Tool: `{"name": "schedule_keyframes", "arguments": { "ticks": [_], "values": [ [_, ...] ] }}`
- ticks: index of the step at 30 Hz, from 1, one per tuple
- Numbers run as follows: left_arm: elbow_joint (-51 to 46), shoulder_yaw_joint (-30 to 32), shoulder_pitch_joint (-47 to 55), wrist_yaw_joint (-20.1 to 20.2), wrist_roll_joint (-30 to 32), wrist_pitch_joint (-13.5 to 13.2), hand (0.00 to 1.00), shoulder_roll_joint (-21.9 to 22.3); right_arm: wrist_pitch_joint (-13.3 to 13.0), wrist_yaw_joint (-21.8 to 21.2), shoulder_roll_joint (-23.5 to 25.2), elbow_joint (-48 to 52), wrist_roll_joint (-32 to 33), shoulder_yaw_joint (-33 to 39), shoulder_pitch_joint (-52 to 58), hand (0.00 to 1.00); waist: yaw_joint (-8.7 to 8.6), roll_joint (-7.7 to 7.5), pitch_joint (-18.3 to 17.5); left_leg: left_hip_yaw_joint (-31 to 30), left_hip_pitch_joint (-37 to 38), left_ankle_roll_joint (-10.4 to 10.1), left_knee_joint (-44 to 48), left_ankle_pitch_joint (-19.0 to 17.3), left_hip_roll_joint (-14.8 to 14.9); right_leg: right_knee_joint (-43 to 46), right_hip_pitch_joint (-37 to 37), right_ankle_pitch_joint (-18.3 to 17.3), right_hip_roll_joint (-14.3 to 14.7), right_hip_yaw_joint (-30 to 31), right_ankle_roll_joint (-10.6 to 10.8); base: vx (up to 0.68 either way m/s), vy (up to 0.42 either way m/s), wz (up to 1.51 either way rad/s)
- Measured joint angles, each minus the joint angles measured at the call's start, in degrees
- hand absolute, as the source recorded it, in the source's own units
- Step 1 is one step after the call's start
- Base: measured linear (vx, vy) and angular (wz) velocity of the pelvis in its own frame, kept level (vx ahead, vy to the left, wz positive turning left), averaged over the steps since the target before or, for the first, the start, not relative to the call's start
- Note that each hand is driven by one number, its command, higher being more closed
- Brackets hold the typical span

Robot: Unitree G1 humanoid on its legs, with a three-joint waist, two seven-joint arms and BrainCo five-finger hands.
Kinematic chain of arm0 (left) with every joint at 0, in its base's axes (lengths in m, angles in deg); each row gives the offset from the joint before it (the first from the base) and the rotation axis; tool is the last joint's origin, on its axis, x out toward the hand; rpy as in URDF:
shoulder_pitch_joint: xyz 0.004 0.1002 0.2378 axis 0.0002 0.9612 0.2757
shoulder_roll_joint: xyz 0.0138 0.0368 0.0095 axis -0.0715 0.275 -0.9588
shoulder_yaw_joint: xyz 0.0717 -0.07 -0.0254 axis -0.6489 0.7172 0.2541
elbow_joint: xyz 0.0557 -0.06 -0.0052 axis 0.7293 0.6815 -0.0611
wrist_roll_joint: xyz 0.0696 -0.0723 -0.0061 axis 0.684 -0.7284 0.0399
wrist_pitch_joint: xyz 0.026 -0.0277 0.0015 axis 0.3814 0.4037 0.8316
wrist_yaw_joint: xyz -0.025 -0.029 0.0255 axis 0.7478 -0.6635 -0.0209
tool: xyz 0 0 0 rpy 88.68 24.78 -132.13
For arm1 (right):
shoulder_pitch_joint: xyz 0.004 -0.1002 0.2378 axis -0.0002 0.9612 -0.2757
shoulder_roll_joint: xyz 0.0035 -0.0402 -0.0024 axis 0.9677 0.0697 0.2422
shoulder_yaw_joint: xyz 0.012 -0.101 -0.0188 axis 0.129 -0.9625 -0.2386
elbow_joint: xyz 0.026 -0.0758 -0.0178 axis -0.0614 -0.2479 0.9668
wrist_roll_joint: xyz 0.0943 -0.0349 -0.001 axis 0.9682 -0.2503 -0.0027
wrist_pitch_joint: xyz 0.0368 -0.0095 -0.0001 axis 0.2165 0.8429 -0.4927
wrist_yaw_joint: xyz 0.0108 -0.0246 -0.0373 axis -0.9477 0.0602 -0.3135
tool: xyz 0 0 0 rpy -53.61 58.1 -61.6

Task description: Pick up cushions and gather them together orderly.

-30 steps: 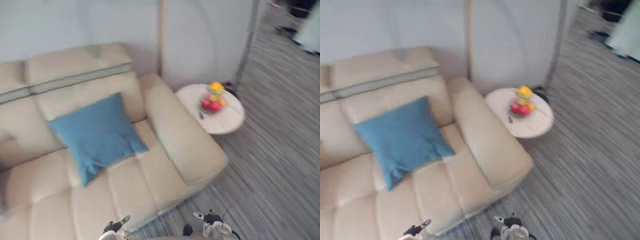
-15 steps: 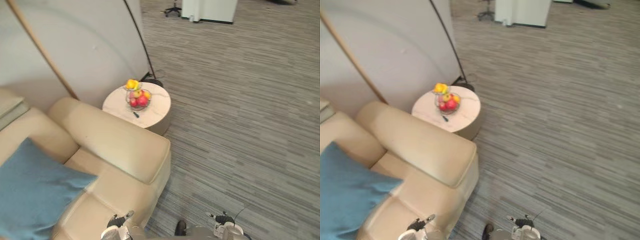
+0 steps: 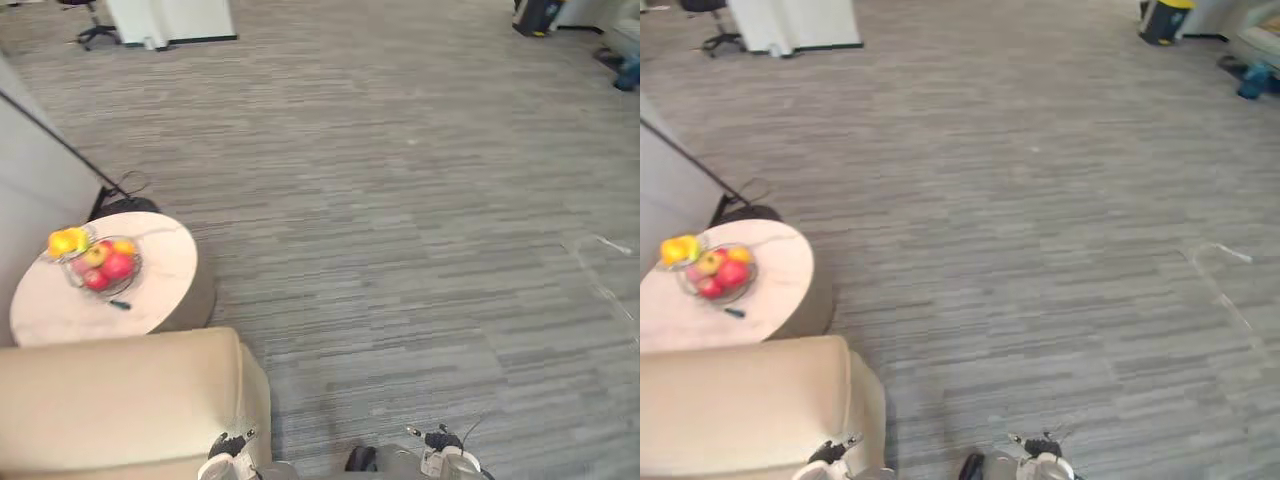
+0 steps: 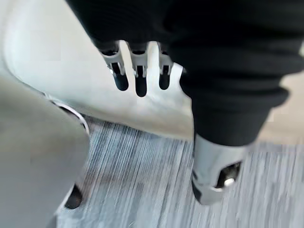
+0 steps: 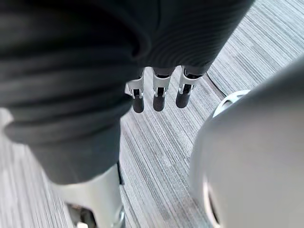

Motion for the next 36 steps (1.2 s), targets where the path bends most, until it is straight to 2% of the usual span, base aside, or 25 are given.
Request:
{"name": "schedule_keyframes", "arguments": {
  "ticks": [1,2,3,4,6,7,8,10,12,14,16,18,19,20,21,23,26,27,28,29,31,33,34,35,36],
  "values": [
    [0.0,-0.9,-0.3,0.0,0.0,0.0,0.00,0.2,0.0,0.0,-0.5,-0.1,0.0,0.2,-0.4,0.00,-0.28,0.56,0.4,0.1,0.7,0.0,-0.8,0.0,0.4,2.2,-0.6,0.3,0.0,0.0,0.7,0.20,-0.125,-0.53],
    [-0.1,-3.4,-1.6,0.0,0.0,0.0,0.00,0.7,0.0,0.0,-1.8,-0.1,0.0,1.0,-1.8,0.00,-0.67,1.39,1.7,0.7,2.3,0.0,-2.2,0.1,1.1,6.9,-4.4,-3.9,-1.5,0.5,2.0,0.14,-0.112,-0.31],
    [0.2,-4.2,-1.5,0.0,0.0,0.0,0.00,0.3,0.1,0.0,-1.8,-0.3,0.1,1.3,-2.1,0.00,-0.95,1.24,2.0,0.6,3.1,0.0,-2.7,0.1,1.1,6.4,-5.4,-3.8,-3.0,1.1,2.3,0.24,-0.170,-0.18],
    [1.0,-4.8,-1.5,0.0,-0.1,-0.1,0.00,-0.9,0.0,0.0,-1.3,-0.5,0.2,2.5,-1.9,0.00,-1.82,-0.34,2.2,0.2,5.7,-0.5,-3.3,-0.2,0.8,3.0,-5.4,0.5,-6.0,2.2,1.6,0.27,-0.155,-0.09],
    [0.9,-4.4,-1.4,0.0,-0.2,-0.1,0.00,-1.0,0.1,0.1,-1.1,-1.0,0.2,3.2,-1.8,0.00,-1.69,-0.28,2.1,0.0,6.4,-1.0,0.0,-0.2,2.7,2.5,-3.0,-1.0,-4.1,2.4,0.9,0.37,-0.243,-0.31],
    [-0.7,-3.4,-0.7,0.0,-0.1,0.0,0.00,-0.6,0.1,0.1,-1.1,-0.8,0.5,3.3,-1.1,0.00,-1.71,-0.29,2.0,-0.5,1.5,-2.2,13.4,0.7,4.9,0.2,-0.4,-1.8,-1.9,3.1,0.2,0.42,-0.299,-0.38],
    [-1.5,-3.1,-0.5,0.0,-0.1,0.0,0.00,-0.5,0.1,0.1,-1.1,-0.7,0.5,3.2,-0.9,0.00,-1.73,-0.02,1.9,-1.0,-0.7,-3.1,18.6,1.7,5.9,-0.6,0.4,-2.0,-1.3,3.2,-0.1,0.33,-0.229,-0.40],
    [-3.1,-2.9,0.0,0.0,-0.2,0.0,0.00,-0.2,0.2,0.4,-1.2,-0.3,1.1,2.2,0.0,0.00,-1.32,0.46,2.4,-4.6,-10.0,-2.4,39.0,7.0,8.6,-3.9,4.7,-2.8,1.6,5.1,-1.7,0.36,-0.131,-0.56],
    [-3.8,-3.1,0.5,0.0,-0.1,-0.1,0.00,-0.6,0.3,0.8,-1.1,-0.6,2.3,2.0,0.0,0.00,-1.05,0.31,2.8,-4.9,-14.9,-2.4,45.5,4.5,8.6,-6.6,9.2,-3.3,2.6,7.7,-2.4,0.37,-0.065,-0.80],
    [-4.7,-3.5,0.6,0.0,-0.1,-0.1,0.00,-0.6,0.6,1.2,-1.0,-0.7,2.5,1.5,0.1,0.00,-0.97,-0.27,3.1,-4.1,-19.0,-1.7,42.7,2.4,7.1,-10.4,13.5,-3.0,2.6,9.8,-2.1,0.34,-0.018,-0.65],
    [-6.0,-3.5,0.7,0.0,-0.1,-0.3,0.00,-0.2,0.6,1.4,-0.8,-0.6,3.2,1.6,0.0,0.00,-0.03,-0.56,3.3,-3.2,-21.8,-1.1,31.6,1.4,4.8,-13.8,16.8,-2.8,2.3,12.7,-1.6,0.34,0.054,-0.72],
    [-6.8,-3.5,0.7,0.0,-0.1,-0.4,0.00,0.2,0.6,1.6,0.1,-0.5,3.4,1.6,-0.3,0.00,1.53,-0.96,2.9,-9.2,-23.4,-1.7,13.6,3.9,0.2,-16.6,19.3,-3.6,1.7,16.9,-0.1,0.43,0.166,-0.93],
    [-7.0,-3.5,0.7,0.0,0.0,-0.5,0.00,0.3,0.6,1.6,0.3,-0.5,3.4,1.6,-0.3,0.00,1.75,-0.95,2.9,-11.2,-23.4,-2.0,10.0,5.5,-0.8,-17.1,20.0,-4.0,1.7,18.0,0.6,0.45,0.213,-1.07],
    [-7.0,-3.4,1.2,0.0,0.0,-0.6,0.00,0.2,0.6,1.6,0.6,-0.7,3.4,1.6,0.0,0.00,2.16,-1.62,2.4,-13.2,-22.9,-1.2,9.7,10.4,-2.1,-17.0,20.8,-5.3,1.2,20.5,1.9,0.51,0.245,-0.93],
    [-7.0,-2.8,1.6,0.0,0.1,-0.4,0.00,-0.8,0.8,1.6,2.1,-0.8,3.4,1.1,0.2,0.00,2.04,-3.40,0.5,-11.1,-22.6,-0.1,10.8,8.3,-3.0,-16.4,21.0,-5.5,-0.3,22.5,2.6,0.58,0.232,-0.90],
    [-6.8,-2.8,1.5,0.0,0.1,-0.3,0.00,-1.2,0.9,1.3,2.7,-0.5,3.4,0.6,0.8,0.00,2.19,-4.55,0.0,-6.9,-20.2,1.6,11.9,6.3,-2.4,-11.1,19.2,-4.1,-1.4,25.4,3.8,0.59,0.237,-1.00],
    [-5.6,-2.9,1.5,0.0,0.1,0.1,0.00,-0.9,0.3,1.0,2.7,0.3,3.3,-0.3,-0.1,0.00,2.61,-3.43,0.5,-0.2,-10.9,3.6,8.5,4.8,-0.5,9.4,11.0,0.4,-3.6,23.5,12.0,0.37,0.204,-1.21],
    [-4.8,-3.3,1.6,-0.1,0.1,0.1,0.00,-0.8,0.3,1.0,2.7,0.2,3.3,-0.7,-0.3,0.00,2.46,-2.59,0.5,2.8,-6.7,3.6,6.0,4.8,0.6,14.0,7.9,0.4,-5.9,17.1,11.7,0.26,0.160,-1.14],
    [-4.6,-3.6,1.6,-0.1,0.1,0.1,0.00,-0.7,0.3,1.0,2.6,0.2,3.2,-0.7,-0.3,0.00,2.48,-2.37,0.5,3.9,-5.3,3.6,5.0,4.8,0.9,14.3,7.2,0.1,-6.8,14.7,10.8,0.31,0.144,-1.16],
    [-3.9,-5.3,1.7,-0.1,0.1,0.1,0.00,-1.2,0.3,0.8,2.6,-0.7,3.2,-0.7,-0.6,0.00,2.31,-1.49,0.5,6.1,-1.3,3.6,1.7,4.8,1.7,10.8,5.5,-0.9,-8.2,7.0,8.2,0.26,0.089,-0.75],
    [-3.4,-7.3,1.7,0.0,0.1,0.1,0.00,-2.5,0.2,0.7,2.6,-1.9,3.2,-0.6,-1.0,0.00,1.22,-2.08,0.2,6.4,-0.8,3.6,1.3,4.8,2.1,4.3,3.9,-0.2,-7.7,3.6,6.6,0.22,-0.002,-0.52],
    [-2.6,-8.6,1.4,0.0,0.2,0.1,0.00,-3.3,0.3,0.6,1.5,-2.8,3.3,-0.5,-1.6,0.00,0.26,-2.43,0.2,6.4,-0.7,3.6,1.2,4.8,2.2,-6.9,1.1,5.0,-5.7,2.5,4.6,0.22,-0.100,-0.29],
    [-2.3,-8.8,1.5,0.0,0.5,0.1,0.00,-3.3,0.3,0.7,0.5,-3.3,3.3,-0.4,-1.7,0.00,-0.04,-2.58,0.4,6.3,-0.1,3.6,0.7,4.8,1.6,-12.3,-0.2,10.0,-5.0,2.5,3.9,0.26,-0.142,-0.15],
    [-2.6,-8.9,1.6,0.0,0.6,0.1,0.00,-4.0,0.3,0.7,0.1,-3.4,3.4,0.2,-1.4,0.00,-0.25,-4.00,0.7,5.7,1.3,2.9,0.2,4.6,0.1,-15.2,-0.1,15.8,-4.9,3.3,2.7,0.32,-0.195,-0.15],
    [-2.2,-8.7,1.3,0.0,0.8,0.1,0.00,-4.0,0.3,0.6,-1.2,-4.4,3.4,1.1,-1.2,0.00,-0.43,-3.50,1.4,3.7,3.4,1.1,-0.3,3.6,-0.7,-12.9,-0.2,14.9,-5.0,3.5,0.4,0.31,-0.224,-0.47]
  ]
}}
